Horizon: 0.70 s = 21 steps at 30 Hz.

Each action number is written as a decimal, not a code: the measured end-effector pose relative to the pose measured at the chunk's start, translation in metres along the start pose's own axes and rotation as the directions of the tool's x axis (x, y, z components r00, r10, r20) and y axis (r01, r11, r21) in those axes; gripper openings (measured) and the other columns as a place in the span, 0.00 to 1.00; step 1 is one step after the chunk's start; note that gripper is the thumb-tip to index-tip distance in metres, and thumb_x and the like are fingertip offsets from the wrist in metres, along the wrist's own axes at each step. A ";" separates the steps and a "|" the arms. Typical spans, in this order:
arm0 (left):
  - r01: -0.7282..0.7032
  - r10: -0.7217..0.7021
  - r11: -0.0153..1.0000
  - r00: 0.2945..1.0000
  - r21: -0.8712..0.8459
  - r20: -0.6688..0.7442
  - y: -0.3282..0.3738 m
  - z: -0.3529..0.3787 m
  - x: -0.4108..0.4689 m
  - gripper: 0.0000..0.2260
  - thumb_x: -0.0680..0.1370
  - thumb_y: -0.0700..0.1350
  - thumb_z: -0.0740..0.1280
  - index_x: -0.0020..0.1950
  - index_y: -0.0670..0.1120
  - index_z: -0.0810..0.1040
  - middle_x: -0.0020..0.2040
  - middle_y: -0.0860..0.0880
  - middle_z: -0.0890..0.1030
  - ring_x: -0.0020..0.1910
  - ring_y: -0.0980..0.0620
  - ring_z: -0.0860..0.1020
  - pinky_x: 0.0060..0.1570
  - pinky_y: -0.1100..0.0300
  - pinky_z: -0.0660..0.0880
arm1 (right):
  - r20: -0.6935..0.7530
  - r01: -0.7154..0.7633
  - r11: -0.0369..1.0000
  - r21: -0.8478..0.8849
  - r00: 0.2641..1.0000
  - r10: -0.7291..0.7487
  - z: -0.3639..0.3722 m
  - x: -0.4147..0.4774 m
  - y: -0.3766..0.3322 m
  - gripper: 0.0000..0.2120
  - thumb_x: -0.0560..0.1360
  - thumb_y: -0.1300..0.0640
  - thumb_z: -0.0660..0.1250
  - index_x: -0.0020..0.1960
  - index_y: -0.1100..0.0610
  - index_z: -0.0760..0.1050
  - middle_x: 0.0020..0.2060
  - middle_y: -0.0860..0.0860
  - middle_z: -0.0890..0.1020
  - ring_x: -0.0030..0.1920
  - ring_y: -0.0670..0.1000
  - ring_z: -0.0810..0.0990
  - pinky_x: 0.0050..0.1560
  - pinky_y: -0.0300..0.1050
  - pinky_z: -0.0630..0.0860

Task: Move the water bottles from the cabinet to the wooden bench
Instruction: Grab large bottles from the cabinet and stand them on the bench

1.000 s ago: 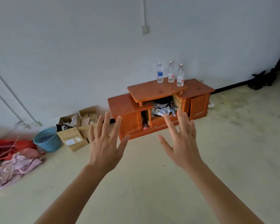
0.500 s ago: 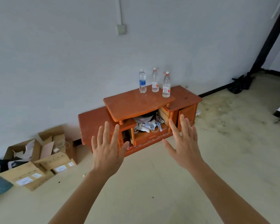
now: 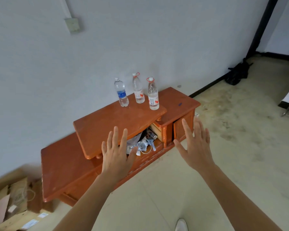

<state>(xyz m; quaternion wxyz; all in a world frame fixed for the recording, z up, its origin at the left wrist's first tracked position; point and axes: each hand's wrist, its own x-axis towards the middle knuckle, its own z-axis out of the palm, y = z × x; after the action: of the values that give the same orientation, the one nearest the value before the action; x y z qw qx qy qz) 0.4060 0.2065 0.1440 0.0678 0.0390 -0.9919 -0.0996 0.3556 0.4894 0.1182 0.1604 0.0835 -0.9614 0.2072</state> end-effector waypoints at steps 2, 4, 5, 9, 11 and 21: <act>0.022 -0.022 1.000 1.000 -0.005 0.015 0.012 0.007 0.045 0.37 0.77 0.72 0.40 0.81 0.57 0.37 0.82 0.50 0.35 0.81 0.46 0.38 0.78 0.38 0.45 | 0.023 0.011 1.000 0.011 1.000 -0.012 0.007 0.050 0.012 0.36 0.80 0.35 0.53 0.83 0.48 0.49 0.81 0.61 0.49 0.81 0.63 0.50 0.77 0.66 0.52; 0.059 -0.058 0.998 0.998 -0.007 0.023 0.025 0.014 0.101 0.38 0.76 0.74 0.40 0.80 0.58 0.33 0.81 0.51 0.33 0.81 0.46 0.38 0.78 0.39 0.44 | 0.052 0.054 0.999 0.003 0.997 -0.055 0.013 0.113 0.027 0.36 0.81 0.36 0.56 0.83 0.48 0.48 0.82 0.61 0.48 0.81 0.63 0.49 0.78 0.66 0.51; 0.069 -0.069 0.998 0.997 -0.009 0.022 0.029 0.016 0.123 0.38 0.76 0.74 0.40 0.79 0.58 0.31 0.81 0.51 0.32 0.81 0.46 0.37 0.78 0.40 0.43 | 0.048 0.072 0.997 -0.005 0.996 -0.072 0.016 0.139 0.032 0.37 0.81 0.38 0.58 0.83 0.47 0.47 0.82 0.60 0.47 0.81 0.63 0.49 0.78 0.65 0.51; 0.135 -0.133 0.990 0.990 -0.037 0.057 0.033 0.029 0.195 0.39 0.77 0.73 0.46 0.79 0.57 0.30 0.81 0.51 0.31 0.81 0.47 0.37 0.79 0.40 0.44 | 0.105 0.095 0.995 0.002 0.990 -0.095 0.036 0.226 0.047 0.40 0.80 0.39 0.63 0.83 0.46 0.43 0.82 0.59 0.45 0.81 0.62 0.46 0.78 0.61 0.49; 0.163 -0.159 0.986 0.984 -0.044 0.079 0.028 0.041 0.233 0.40 0.77 0.73 0.47 0.79 0.57 0.30 0.80 0.51 0.31 0.81 0.47 0.36 0.79 0.41 0.44 | 0.142 0.106 0.994 0.021 0.984 -0.108 0.055 0.264 0.052 0.41 0.80 0.40 0.63 0.83 0.45 0.42 0.82 0.58 0.43 0.82 0.61 0.45 0.78 0.60 0.49; 0.216 -0.182 0.961 0.964 -0.171 0.192 -0.026 0.118 0.444 0.45 0.76 0.73 0.56 0.79 0.58 0.30 0.81 0.51 0.32 0.81 0.45 0.40 0.77 0.39 0.48 | 0.275 -0.003 1.000 0.018 0.961 -0.002 0.168 0.438 0.065 0.45 0.80 0.40 0.64 0.80 0.40 0.32 0.81 0.53 0.36 0.82 0.61 0.43 0.79 0.62 0.54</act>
<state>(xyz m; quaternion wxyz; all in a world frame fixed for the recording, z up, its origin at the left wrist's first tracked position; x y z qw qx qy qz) -0.0477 0.1634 0.0804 -0.0265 0.1232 -0.9709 -0.2036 -0.1149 0.4355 0.0990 0.0246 0.1126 -0.9725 0.2024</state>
